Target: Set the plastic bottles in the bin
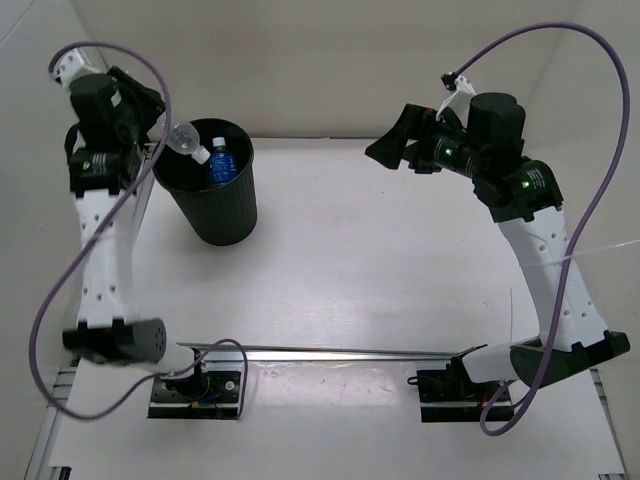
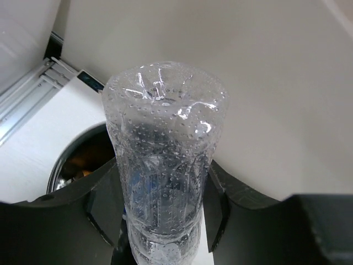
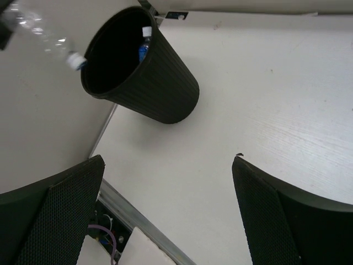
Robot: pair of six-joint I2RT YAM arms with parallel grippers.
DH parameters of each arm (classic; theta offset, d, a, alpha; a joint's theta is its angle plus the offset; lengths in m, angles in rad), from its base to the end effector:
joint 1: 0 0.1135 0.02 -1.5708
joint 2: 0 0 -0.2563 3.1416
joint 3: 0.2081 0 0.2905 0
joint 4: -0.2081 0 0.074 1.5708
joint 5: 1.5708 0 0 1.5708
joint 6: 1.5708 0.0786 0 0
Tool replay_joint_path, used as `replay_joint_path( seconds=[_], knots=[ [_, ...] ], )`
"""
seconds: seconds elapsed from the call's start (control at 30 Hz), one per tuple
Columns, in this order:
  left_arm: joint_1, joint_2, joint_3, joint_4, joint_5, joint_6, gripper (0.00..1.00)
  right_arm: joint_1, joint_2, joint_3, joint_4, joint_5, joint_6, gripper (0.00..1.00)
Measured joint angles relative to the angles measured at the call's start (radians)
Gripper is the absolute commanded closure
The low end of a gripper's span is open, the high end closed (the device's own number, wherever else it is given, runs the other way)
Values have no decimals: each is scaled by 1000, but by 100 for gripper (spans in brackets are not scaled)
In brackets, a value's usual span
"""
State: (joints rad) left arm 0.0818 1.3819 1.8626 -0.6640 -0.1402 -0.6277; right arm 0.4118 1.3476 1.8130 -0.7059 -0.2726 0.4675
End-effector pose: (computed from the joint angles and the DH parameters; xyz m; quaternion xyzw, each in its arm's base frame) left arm 0.3434 0.0392 0.5222 -0.3084 0.7037 -0.1201 0.6288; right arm 0.2992 0.1538 0.5090 -0.0621 0.7816 0.3570 0.5078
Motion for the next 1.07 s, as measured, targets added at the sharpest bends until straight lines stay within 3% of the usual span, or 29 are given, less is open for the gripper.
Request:
replay_joint_path(
  seconds=[0.03, 0.07, 0.13, 0.17, 0.2, 0.33, 0.43, 0.57, 0.87, 1.07],
  knots=[
    [-3, 74, 47, 4, -20, 15, 73, 0, 3, 18, -3, -1, 0, 0],
    [-7, 130, 80, 6, -35, 27, 52, 0, 7, 36, -3, -1, -2, 0],
    [-14, 236, 134, 5, -56, 49, 26, 0, 7, 64, -4, 0, -5, 0],
    [-21, 277, 147, 4, -65, 57, 8, 0, 6, 77, -6, 2, -7, 0],
    [-29, 306, 149, 0, -73, 67, 0, 0, 5, 86, -6, 5, -9, 0],
    [-75, 342, 127, -30, -100, 63, 0, -9, -8, 90, -31, 23, -16, 0],
    [-112, 271, 58, -30, -146, 59, 0, -27, -13, 91, -65, 34, -16, 0],
    [-151, 72, -120, -13, -243, 43, 0, -72, 5, 135, -134, 27, -14, 0],
    [-160, -478, -711, -18, -411, 42, 0, -201, 72, 153, -238, -92, -11, 0],
    [-160, -646, -876, -37, -487, 104, 0, -288, 73, 64, -270, -159, -33, 0]
  ],
)
